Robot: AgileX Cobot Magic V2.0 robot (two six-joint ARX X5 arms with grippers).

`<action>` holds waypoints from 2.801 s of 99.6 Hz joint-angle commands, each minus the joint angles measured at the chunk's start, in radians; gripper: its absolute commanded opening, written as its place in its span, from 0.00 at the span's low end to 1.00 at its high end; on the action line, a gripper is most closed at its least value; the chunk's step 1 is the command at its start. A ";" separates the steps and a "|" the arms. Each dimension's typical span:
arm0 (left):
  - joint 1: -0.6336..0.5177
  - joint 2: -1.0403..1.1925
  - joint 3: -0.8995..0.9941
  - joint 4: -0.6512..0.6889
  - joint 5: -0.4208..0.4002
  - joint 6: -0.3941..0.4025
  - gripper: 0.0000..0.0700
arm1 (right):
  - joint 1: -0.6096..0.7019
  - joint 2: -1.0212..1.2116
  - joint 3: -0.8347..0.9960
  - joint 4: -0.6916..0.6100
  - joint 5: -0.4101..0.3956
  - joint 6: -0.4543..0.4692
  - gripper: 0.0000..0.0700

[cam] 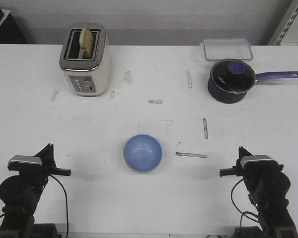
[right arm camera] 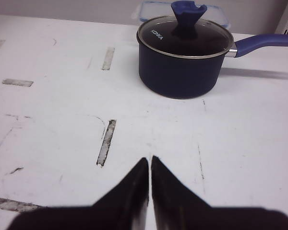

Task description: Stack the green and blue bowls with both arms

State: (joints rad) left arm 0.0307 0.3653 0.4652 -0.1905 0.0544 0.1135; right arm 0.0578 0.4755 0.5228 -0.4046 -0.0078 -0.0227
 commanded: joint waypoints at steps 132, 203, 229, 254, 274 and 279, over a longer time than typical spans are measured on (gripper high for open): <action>0.002 -0.362 -0.422 0.213 -0.039 -0.107 0.00 | 0.002 0.003 0.010 0.015 0.008 -0.001 0.00; 0.002 -0.362 -0.453 0.260 -0.038 -0.103 0.00 | 0.002 0.003 0.010 0.073 0.008 -0.001 0.00; 0.002 -0.362 -0.453 0.260 -0.038 -0.103 0.00 | 0.002 0.003 0.010 0.073 0.008 -0.001 0.00; 0.002 -0.362 -0.453 0.261 -0.038 -0.103 0.00 | 0.000 -0.028 -0.056 0.165 0.008 0.000 0.00; 0.002 -0.362 -0.453 0.260 -0.038 -0.103 0.00 | -0.021 -0.162 -0.243 0.256 0.009 -0.004 0.00; 0.002 -0.362 -0.453 0.260 -0.038 -0.103 0.00 | -0.034 -0.205 -0.283 0.256 0.009 0.000 0.00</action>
State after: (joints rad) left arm 0.0307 0.0048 0.0341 0.0528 0.0204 0.0124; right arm 0.0353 0.3138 0.2691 -0.1669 0.0002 -0.0227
